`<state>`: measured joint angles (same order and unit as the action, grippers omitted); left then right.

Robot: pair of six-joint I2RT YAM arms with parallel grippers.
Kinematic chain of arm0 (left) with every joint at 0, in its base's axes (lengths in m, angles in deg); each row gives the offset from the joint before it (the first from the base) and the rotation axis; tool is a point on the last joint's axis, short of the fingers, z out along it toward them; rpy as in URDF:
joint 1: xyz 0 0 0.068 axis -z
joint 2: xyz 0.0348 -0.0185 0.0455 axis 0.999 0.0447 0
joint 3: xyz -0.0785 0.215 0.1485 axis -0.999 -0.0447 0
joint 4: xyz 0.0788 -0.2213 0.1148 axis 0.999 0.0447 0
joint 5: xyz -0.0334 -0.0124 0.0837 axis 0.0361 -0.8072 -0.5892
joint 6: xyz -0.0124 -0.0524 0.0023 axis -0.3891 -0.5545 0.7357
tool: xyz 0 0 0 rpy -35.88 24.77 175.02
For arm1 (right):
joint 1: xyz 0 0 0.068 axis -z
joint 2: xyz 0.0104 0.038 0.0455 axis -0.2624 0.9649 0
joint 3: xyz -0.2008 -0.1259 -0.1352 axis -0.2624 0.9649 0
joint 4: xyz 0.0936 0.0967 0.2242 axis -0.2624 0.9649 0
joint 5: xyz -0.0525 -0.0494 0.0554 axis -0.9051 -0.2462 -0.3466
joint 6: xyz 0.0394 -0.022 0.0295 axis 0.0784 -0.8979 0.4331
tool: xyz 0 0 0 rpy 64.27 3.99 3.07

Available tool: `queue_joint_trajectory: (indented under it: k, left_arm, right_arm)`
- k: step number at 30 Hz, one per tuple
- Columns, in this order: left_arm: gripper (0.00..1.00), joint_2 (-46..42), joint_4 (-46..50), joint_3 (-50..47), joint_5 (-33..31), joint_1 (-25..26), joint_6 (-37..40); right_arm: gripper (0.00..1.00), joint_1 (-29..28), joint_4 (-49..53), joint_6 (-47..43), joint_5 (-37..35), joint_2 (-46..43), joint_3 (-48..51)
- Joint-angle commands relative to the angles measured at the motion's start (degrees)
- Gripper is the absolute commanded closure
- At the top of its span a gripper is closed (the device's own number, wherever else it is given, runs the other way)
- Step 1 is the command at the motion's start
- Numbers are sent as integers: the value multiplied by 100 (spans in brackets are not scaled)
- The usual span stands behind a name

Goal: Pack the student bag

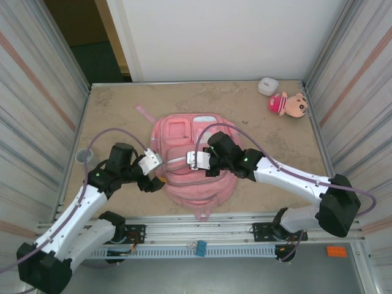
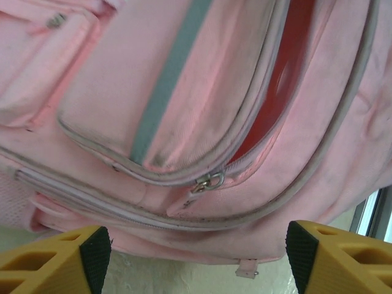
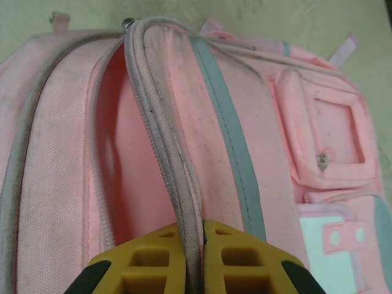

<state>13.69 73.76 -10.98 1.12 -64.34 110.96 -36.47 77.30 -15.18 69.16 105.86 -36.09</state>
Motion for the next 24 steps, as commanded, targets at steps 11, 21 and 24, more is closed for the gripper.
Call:
queue_joint_trajectory:
  k: [11,21,24]
  left_arm:
    - [36,930,-919,38,567,-28,528]
    - [80,722,-487,34,1430,-24,414]
    - [89,451,-711,-118,1473,-15,125]
  right_arm:
    - [100,199,-375,255,416,-461,-186]
    - [100,471,-575,694,528,-484,-79]
    - [100,478,-601,749,577,-491,-31]
